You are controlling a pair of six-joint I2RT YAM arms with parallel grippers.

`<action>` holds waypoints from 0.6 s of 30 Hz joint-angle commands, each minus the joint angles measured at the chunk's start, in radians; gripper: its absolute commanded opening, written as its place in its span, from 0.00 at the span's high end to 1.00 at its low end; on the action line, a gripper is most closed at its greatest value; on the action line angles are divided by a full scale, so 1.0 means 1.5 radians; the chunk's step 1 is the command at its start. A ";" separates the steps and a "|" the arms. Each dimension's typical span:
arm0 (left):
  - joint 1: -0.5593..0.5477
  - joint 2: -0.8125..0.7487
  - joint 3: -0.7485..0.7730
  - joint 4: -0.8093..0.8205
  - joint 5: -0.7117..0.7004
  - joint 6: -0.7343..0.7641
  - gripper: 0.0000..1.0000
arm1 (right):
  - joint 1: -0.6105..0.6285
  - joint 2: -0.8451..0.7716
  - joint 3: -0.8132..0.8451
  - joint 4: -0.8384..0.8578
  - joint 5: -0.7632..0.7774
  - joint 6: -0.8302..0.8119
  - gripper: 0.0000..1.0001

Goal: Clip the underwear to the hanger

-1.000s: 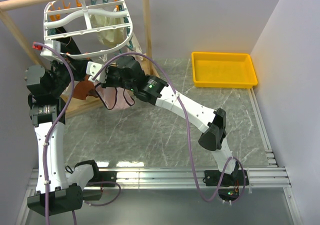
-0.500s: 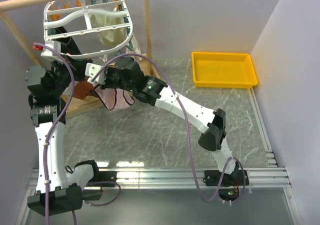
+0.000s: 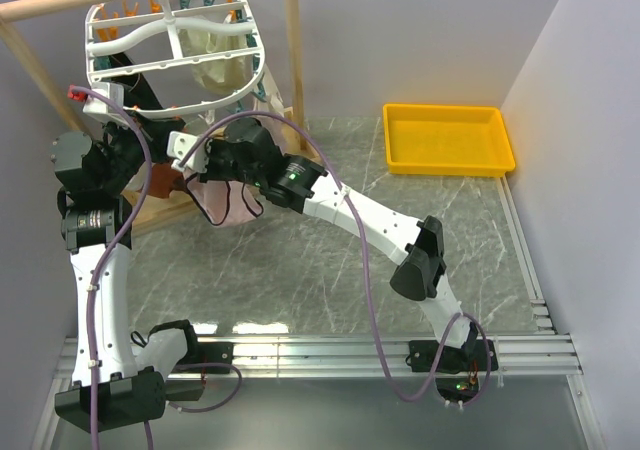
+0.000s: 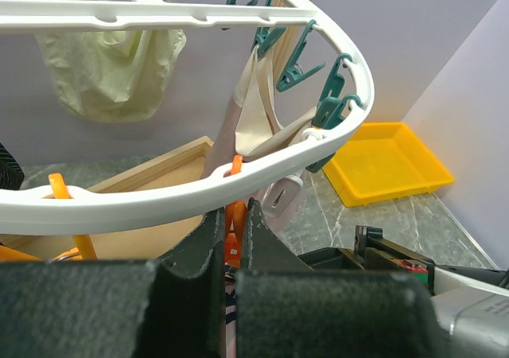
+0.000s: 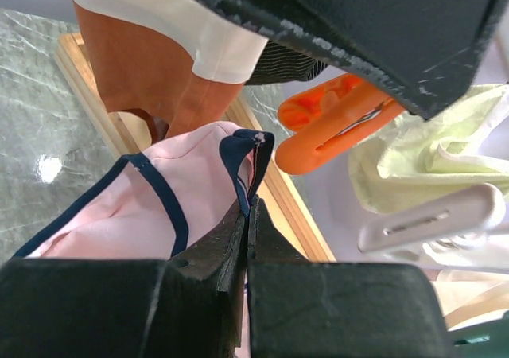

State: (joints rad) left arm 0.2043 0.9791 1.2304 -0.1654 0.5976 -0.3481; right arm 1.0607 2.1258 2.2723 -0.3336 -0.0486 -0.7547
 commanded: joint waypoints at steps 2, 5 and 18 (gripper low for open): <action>-0.003 -0.017 -0.011 -0.065 0.056 0.023 0.99 | 0.002 -0.001 0.044 0.023 0.002 0.012 1.00; -0.003 -0.016 -0.010 -0.067 0.054 0.027 1.00 | 0.000 -0.004 0.048 0.025 0.001 0.013 1.00; -0.003 -0.010 -0.010 -0.069 0.045 0.036 1.00 | -0.003 -0.019 0.050 0.033 0.003 0.015 1.00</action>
State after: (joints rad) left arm 0.2043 0.9787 1.2304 -0.1703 0.5968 -0.3141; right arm 1.0603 2.1342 2.2963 -0.3305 -0.0486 -0.7406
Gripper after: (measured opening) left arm 0.062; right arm 0.013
